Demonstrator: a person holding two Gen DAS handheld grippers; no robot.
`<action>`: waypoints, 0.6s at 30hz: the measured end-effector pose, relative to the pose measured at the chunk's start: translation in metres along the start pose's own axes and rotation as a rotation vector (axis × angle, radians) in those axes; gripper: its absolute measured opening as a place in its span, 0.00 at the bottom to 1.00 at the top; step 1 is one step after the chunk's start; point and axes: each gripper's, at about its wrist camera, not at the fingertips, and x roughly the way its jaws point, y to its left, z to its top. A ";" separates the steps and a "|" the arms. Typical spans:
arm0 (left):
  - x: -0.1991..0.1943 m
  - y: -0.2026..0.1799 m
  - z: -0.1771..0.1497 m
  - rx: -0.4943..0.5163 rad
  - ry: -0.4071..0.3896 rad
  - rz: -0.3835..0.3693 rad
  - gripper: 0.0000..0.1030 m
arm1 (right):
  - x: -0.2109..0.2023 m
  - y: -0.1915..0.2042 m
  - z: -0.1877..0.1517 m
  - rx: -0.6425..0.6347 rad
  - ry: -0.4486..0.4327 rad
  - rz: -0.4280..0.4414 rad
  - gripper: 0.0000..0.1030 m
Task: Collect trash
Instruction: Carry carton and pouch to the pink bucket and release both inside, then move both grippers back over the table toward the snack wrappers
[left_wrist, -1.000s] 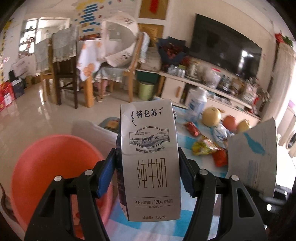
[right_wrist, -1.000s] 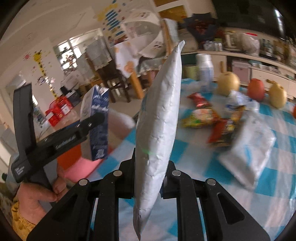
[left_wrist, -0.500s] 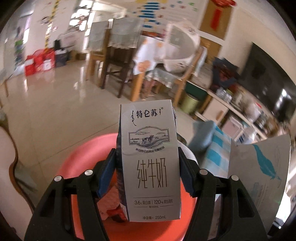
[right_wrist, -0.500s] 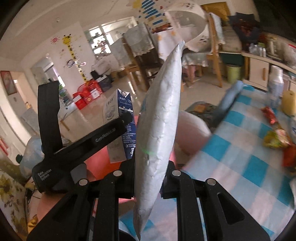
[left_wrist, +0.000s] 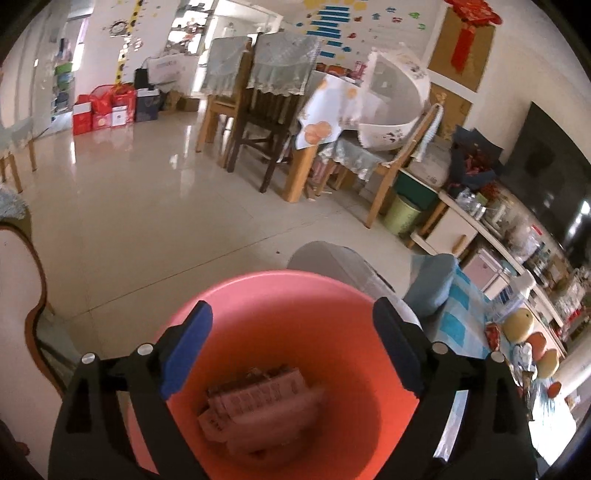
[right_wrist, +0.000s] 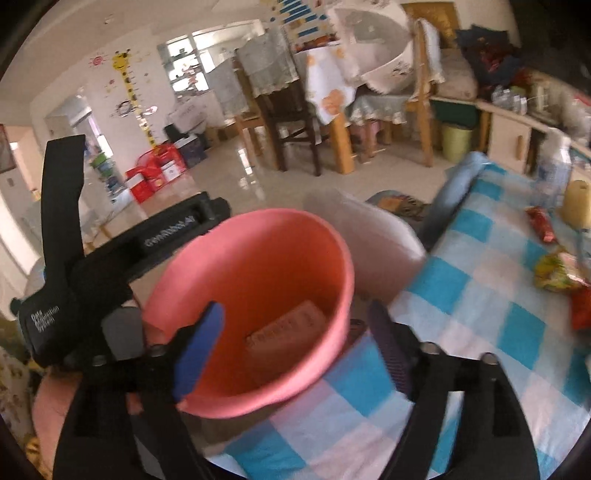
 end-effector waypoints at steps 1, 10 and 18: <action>-0.001 -0.003 -0.001 0.010 -0.012 -0.012 0.87 | -0.004 -0.006 -0.003 0.011 -0.004 -0.010 0.85; -0.022 -0.042 -0.013 0.132 -0.166 -0.166 0.89 | -0.036 -0.051 -0.036 0.071 0.002 -0.130 0.87; -0.029 -0.076 -0.022 0.232 -0.136 -0.219 0.89 | -0.067 -0.069 -0.062 0.093 -0.005 -0.185 0.89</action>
